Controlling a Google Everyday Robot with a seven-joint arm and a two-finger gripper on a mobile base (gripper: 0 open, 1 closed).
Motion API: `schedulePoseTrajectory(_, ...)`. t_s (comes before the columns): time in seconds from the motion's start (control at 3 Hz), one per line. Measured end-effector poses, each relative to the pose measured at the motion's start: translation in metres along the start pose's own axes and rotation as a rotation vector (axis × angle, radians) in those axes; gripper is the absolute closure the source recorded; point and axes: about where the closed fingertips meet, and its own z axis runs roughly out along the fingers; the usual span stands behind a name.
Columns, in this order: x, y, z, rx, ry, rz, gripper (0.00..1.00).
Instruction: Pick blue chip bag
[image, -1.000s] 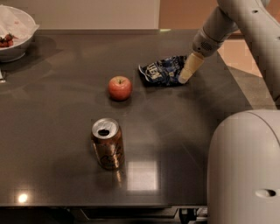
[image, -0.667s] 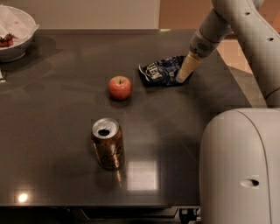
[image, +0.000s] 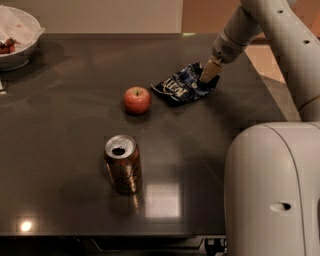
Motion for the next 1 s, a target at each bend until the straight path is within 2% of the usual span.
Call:
schedulePoseTrajectory(0.33, -0.010, 0.006, -0.016, 0.005, -0.036, -0.014, 0.87)
schedulePoseTrajectory(0.67, -0.018, 0.011, -0.042, 0.030, -0.067, -0.035, 1.00)
schedulePoseTrajectory(1.0, -0.029, 0.019, -0.075, 0.065, -0.096, -0.081, 1.00)
